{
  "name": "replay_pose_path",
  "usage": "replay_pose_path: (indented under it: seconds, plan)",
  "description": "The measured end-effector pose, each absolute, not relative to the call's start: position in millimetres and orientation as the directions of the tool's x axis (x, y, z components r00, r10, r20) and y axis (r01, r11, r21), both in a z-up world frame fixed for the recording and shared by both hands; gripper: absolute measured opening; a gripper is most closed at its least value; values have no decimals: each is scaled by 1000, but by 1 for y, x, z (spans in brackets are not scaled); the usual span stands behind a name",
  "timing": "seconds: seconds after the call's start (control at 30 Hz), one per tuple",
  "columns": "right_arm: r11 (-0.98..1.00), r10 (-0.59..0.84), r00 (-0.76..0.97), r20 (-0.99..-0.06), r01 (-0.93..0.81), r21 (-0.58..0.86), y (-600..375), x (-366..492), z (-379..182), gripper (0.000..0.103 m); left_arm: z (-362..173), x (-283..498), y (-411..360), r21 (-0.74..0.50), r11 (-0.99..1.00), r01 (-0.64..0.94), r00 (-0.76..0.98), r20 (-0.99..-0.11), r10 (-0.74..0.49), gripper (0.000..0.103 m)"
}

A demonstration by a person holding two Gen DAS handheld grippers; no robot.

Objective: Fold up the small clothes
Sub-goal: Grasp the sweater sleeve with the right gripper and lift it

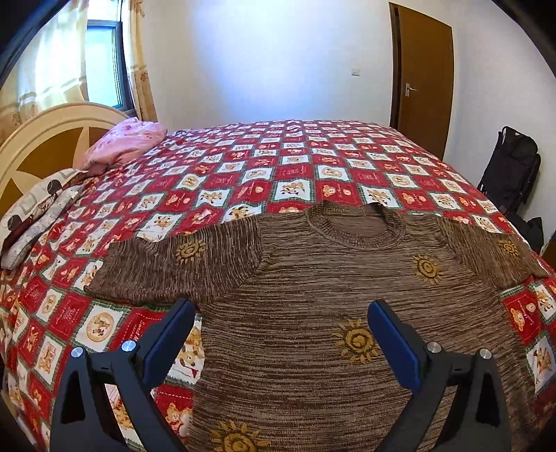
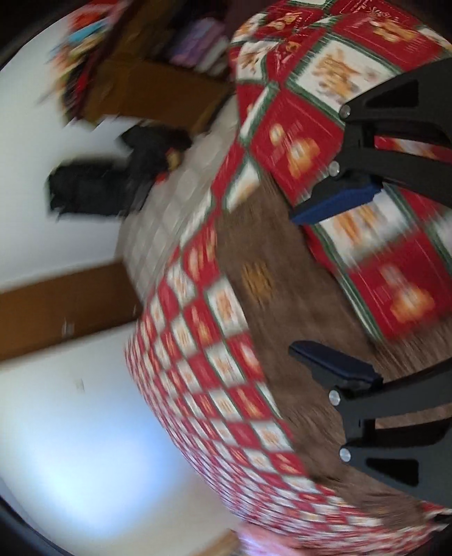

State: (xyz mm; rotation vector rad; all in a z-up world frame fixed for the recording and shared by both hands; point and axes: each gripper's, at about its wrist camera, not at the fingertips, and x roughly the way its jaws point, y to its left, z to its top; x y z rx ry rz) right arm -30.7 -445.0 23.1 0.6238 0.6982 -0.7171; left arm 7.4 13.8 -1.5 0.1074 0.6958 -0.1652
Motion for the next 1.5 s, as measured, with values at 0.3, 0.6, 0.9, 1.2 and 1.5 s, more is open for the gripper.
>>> replay_pose_path:
  seconds: [0.3, 0.6, 0.9, 1.2, 1.5]
  plan:
    - [433, -237, 479, -845, 831, 349, -528, -31, -38, 47, -8, 17, 10, 55, 980, 190, 735, -670, -105, 100]
    - [532, -235, 436, -869, 806, 260, -534, 7, -48, 46, -11, 25, 1, 71, 978, 197, 727, -679, -97, 100]
    - [569, -258, 451, -855, 786, 243, -536, -3, -45, 9, -13, 26, -1, 68, 976, 208, 717, -689, -105, 100]
    - [732, -288, 555, -780, 653, 194, -477, 24, 22, 8, -5, 25, 21, 20, 985, 169, 728, -676, -111, 100]
    - [913, -63, 685, -725, 334, 236, -302, 67, 52, 8, -1, 23, 46, -24, 992, 127, 741, -662, -111, 100]
